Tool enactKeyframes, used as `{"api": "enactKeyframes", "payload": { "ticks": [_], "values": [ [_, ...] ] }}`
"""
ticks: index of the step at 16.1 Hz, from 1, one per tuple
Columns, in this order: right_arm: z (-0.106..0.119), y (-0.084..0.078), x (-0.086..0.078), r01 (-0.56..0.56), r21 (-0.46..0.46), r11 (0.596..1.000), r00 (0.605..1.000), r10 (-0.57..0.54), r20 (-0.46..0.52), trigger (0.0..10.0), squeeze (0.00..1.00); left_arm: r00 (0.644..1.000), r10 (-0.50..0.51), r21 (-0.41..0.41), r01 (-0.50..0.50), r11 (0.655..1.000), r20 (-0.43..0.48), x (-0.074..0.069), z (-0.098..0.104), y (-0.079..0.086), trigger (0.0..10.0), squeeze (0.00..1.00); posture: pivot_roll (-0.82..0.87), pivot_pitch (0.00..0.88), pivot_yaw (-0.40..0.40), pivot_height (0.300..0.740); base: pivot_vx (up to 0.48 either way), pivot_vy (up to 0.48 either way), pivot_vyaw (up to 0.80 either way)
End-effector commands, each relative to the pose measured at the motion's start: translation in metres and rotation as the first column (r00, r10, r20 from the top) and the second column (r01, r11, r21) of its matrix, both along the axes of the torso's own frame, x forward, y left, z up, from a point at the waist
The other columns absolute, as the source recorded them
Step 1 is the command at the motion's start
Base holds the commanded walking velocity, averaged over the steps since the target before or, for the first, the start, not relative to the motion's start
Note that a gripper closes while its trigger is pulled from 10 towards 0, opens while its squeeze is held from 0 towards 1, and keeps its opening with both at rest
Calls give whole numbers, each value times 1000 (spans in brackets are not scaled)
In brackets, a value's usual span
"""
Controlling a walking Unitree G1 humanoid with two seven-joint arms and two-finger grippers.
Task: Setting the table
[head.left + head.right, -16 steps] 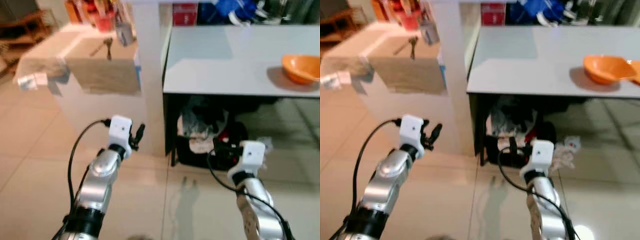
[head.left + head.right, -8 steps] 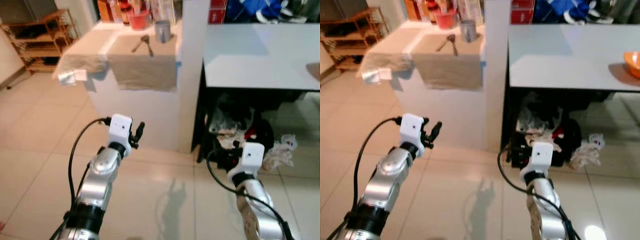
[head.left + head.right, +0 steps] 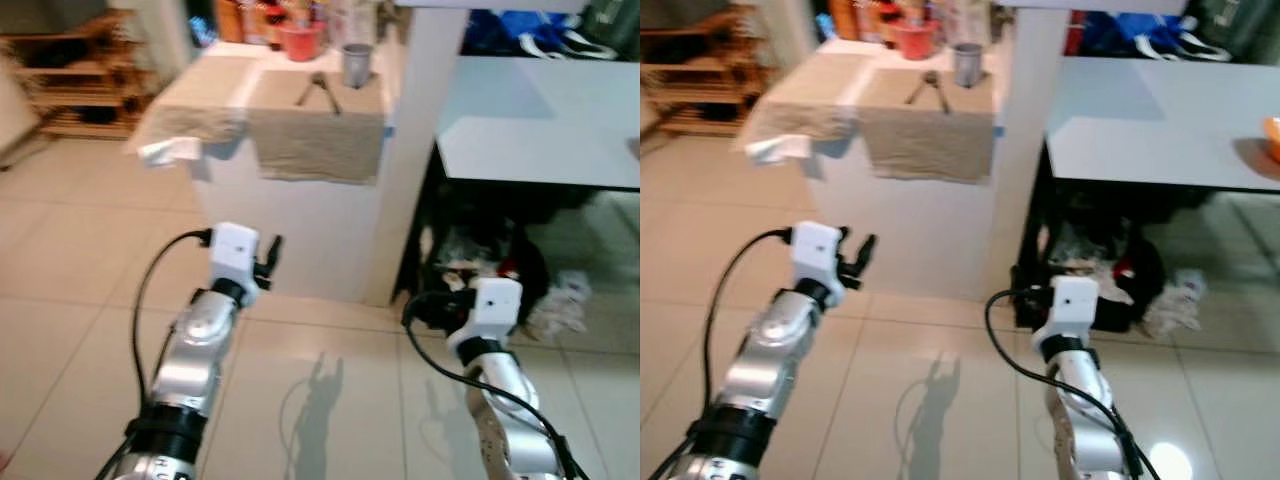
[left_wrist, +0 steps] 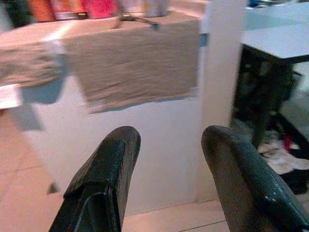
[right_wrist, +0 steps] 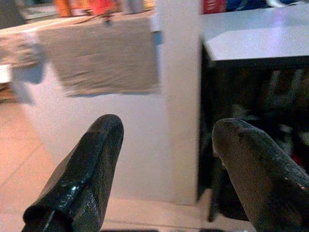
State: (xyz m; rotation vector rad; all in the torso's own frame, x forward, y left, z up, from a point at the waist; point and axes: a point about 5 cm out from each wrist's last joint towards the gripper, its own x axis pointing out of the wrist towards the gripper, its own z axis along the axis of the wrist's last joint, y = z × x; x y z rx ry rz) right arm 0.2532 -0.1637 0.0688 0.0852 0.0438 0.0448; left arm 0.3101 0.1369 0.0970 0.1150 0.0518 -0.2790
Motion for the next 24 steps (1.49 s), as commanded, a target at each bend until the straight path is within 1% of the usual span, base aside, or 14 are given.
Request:
{"api": "enactKeyframes", "payload": {
  "ticks": [1,6,15,17,19,21,24],
  "values": [
    [5,2,4,-6,-12,1000,1000,6,26,10000,0,1000,15,21,-15,1000,17,3,3,4,10000,0,-44,0,50,740,439,0,0],
    [6,1,6,-3,-22,1000,999,4,35,10000,0,999,10,35,-12,999,38,4,6,2,10000,0,-41,0,48,740,439,0,0],
    [7,2,11,-28,-30,999,999,29,40,10000,0,998,25,20,-27,999,57,6,7,2,10000,0,-33,0,41,740,431,0,0],
    [9,3,12,-32,-32,999,998,34,48,10000,0,997,31,16,-32,999,64,7,7,2,10000,0,-33,0,39,740,412,242,0],
    [15,3,14,-29,-37,999,997,32,77,10000,0,997,32,13,-33,999,72,7,9,2,10000,0,-33,0,39,740,403,257,0],
    [30,6,17,-28,-49,998,988,35,147,10000,0,996,21,20,-23,1000,91,7,12,1,10000,0,-34,0,41,740,398,270,0],
    [37,10,20,-37,-45,998,984,44,171,10000,0,992,-15,20,12,1000,126,10,24,-6,10000,0,-33,0,42,740,396,270,0]
  ]
}}
